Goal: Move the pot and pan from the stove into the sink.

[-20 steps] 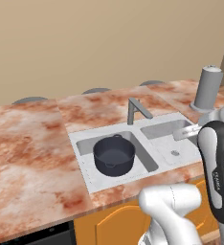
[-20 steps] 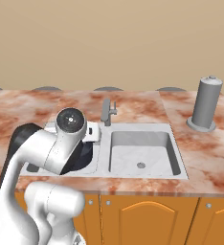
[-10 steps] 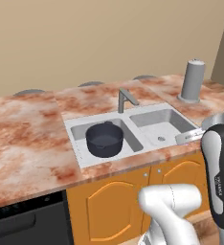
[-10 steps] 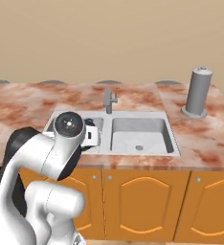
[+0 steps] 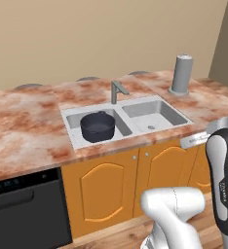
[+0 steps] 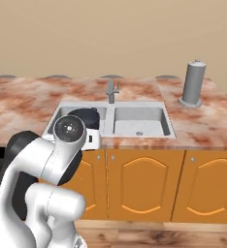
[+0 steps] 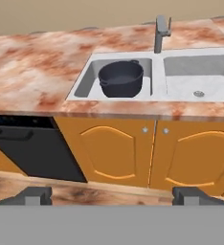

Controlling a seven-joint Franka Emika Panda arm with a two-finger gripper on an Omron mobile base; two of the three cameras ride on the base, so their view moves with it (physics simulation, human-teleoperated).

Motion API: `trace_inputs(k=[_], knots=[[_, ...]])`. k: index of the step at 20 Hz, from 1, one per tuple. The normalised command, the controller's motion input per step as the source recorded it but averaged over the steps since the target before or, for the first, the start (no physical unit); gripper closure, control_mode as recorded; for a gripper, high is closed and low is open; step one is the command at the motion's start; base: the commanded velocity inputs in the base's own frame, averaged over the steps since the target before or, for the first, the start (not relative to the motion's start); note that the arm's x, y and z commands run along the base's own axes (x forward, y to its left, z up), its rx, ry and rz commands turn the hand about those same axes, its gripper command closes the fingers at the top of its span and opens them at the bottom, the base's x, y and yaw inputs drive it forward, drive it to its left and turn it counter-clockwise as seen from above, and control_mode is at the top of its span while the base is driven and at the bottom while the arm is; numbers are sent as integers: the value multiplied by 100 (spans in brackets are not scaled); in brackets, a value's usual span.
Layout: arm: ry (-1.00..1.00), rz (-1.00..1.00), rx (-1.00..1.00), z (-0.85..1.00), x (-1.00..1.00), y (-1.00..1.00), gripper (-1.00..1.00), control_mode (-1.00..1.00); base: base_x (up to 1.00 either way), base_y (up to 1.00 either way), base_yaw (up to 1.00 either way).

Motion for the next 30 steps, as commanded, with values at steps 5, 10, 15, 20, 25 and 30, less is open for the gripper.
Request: trace_inputs(k=[5,10,15,20,25,30], knots=[[0,0,0,0,0,0,-100,100,1,-27,-35],[0,0,0,0,0,0,-100,100,3,-10,-49],[0,0,0,0,0,0,-100,100,1,-5,-50],[0,0,0,0,0,0,-100,100,4,-16,-49],[0,0,0,0,0,0,-100,100,4,-17,-49],[0,0,0,0,0,0,-100,100,4,-21,-48]])
